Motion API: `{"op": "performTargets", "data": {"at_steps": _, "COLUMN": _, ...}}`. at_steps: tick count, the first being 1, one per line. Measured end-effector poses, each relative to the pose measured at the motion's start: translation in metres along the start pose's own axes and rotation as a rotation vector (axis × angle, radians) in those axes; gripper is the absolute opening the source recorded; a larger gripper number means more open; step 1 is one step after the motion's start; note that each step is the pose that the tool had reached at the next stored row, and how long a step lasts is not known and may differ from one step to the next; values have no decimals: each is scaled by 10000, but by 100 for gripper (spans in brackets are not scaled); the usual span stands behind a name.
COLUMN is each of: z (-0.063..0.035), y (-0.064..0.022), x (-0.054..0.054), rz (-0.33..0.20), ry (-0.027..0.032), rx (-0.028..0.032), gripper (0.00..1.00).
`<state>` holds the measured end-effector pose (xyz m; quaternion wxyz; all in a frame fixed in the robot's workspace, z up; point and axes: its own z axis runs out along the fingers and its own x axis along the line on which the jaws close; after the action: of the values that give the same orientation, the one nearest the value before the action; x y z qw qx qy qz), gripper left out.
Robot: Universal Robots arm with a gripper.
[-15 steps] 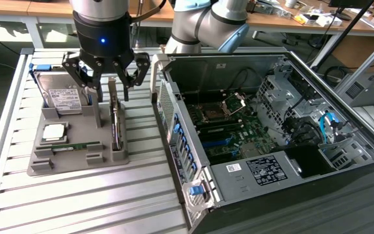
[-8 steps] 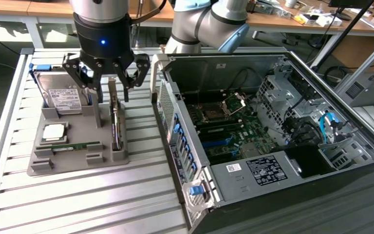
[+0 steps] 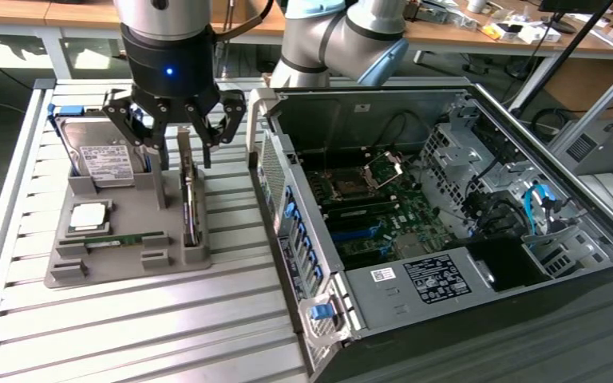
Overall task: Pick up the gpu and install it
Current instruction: 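Pick up the gpu and move the gpu toward the slot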
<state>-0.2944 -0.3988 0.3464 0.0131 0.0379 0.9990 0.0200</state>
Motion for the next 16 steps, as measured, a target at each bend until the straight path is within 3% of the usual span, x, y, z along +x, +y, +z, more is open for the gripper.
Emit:
{"op": "performTargets", "data": {"at_steps": 3, "z": 4, "y": 5, "x": 0, "rz": 0, "ry": -2, "rx": 10, "gripper": 54}}
{"op": "performTargets", "data": {"at_steps": 7, "z": 7, "y": 45, "x": 3, "rz": -3, "ry": -5, "rx": 78, "gripper": 54}}
{"op": "performTargets", "data": {"at_steps": 16, "z": 31, "y": 99, "x": 8, "rz": -2, "ry": -6, "rx": 84, "gripper": 54}}
